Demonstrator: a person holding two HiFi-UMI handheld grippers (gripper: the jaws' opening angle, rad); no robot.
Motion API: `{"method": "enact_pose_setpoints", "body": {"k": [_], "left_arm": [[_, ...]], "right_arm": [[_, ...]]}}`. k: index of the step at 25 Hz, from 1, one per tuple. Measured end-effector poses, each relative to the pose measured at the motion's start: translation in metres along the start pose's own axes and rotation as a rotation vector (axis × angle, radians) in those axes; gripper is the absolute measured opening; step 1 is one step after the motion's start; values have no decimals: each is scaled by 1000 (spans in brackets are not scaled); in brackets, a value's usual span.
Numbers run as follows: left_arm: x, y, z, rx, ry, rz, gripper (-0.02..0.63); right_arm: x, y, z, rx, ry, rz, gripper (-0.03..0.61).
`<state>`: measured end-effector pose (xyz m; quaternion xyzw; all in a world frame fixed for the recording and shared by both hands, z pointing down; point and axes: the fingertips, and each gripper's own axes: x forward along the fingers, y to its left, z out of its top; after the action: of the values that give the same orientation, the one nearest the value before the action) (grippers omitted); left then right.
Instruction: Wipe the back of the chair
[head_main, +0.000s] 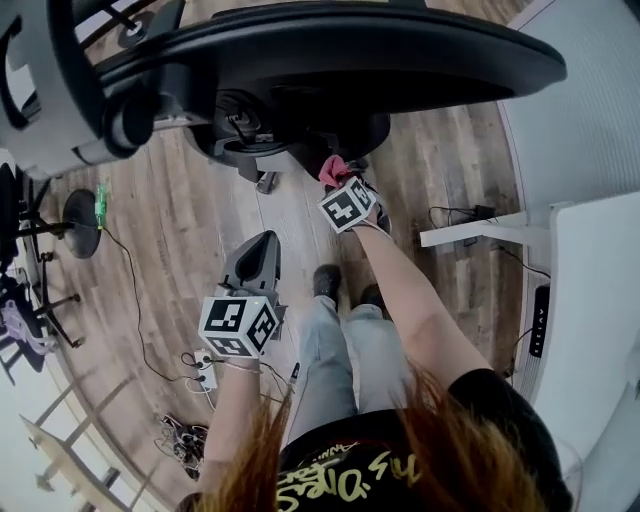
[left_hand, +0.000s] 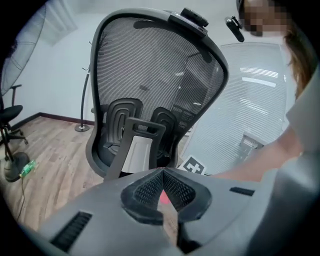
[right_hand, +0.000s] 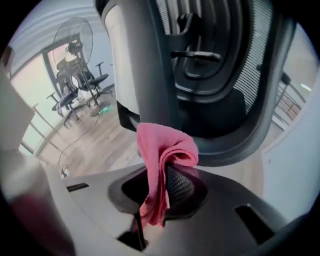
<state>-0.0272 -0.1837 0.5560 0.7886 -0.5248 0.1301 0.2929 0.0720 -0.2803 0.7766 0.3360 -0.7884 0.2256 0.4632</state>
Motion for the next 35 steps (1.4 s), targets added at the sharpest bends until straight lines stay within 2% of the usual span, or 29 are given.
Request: {"method": "enact_pose_setpoints", "body": {"k": [3,5,9,14,21,25,29,33,35], "left_arm": [[-13,0,5,-25,-37,50,-8],[-25,-6,9,-48,-60,72,-8],[-46,-24,19,-56,-97,95,-7],[-62,-34,36,-42,-145,120,-8],[-61,-4,46,-44,-170,94,-7],[-72,44,47,-8,-140,69,-8],[-88,108,40,-32,-85,70,-8],[-99,161,42,-44,-61,91,-8],[-99,180,44,-46,-59,79,-8]], "right_arm": [[-26,-3,5,168,-120,6,64],[-52,2,11,223,-226,9,64],[-113,19,37,129,-371,46,64],[-162,27,64,30,-459,58,64],[-144,76,71,-43,-437,68,64],[-97,111,100,-30,-385,34,64],[-43,133,134,90,-297,-27,64],[7,137,169,280,-275,-40,64],[26,137,180,321,-265,-69,64]]}}
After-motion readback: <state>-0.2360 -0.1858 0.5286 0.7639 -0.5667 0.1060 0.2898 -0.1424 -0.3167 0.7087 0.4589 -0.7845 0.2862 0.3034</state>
